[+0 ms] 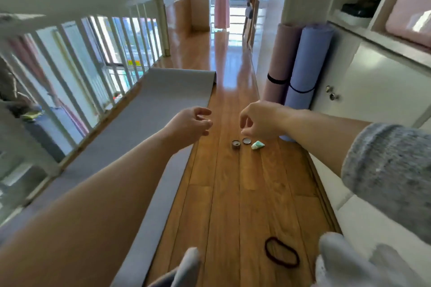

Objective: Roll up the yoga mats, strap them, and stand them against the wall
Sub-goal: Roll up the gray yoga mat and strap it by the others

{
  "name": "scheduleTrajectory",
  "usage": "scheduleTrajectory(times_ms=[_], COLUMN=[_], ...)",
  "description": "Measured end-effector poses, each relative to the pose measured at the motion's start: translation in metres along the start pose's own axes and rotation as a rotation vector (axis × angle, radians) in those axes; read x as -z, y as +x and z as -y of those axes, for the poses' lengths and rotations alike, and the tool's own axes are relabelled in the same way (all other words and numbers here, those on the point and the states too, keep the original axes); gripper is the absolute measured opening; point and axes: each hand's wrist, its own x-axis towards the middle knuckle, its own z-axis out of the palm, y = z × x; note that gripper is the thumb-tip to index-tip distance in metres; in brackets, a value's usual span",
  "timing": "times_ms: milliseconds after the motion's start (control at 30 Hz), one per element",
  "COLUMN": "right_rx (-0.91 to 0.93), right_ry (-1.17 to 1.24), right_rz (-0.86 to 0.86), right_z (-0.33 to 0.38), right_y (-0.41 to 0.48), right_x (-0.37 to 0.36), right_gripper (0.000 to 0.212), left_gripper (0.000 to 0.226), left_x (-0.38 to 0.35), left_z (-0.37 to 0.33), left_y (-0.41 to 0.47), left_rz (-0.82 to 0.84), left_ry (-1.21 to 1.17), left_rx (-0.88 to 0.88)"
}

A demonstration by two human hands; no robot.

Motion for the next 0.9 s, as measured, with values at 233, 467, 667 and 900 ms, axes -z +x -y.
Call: scheduleTrajectory(times_ms=[233, 467, 667, 900], right_rx=[0.129, 0.193, 0.140, 0.122], right_ry=[-0.097, -0.019, 0.117, 0.178], right_rz=[0.095, 0.253, 0.404, 0.550], right_z=[0.125, 0.170, 0.150, 0.122], right_y=[0.003, 0.058, 0.131, 0.178], right_x=[-0.032, -0.121, -0.242, -0.364], right_gripper=[0.023, 0.021, 0.028, 0.031], left_gripper=[0.038, 0.036, 0.038, 0.049], left_x=[0.083, 0.083, 0.025, -0.055], left_z=[0.107, 0.233, 0.345, 0.454], left_y=[-0.092, -0.076, -0.018, 0.030], left_rz=[-0.164, -0.217, -0.088, 0.144], left_ry=[0.037, 0.042, 0.113, 0.467], left_rx=[0.091, 0.313, 0.493, 0.596])
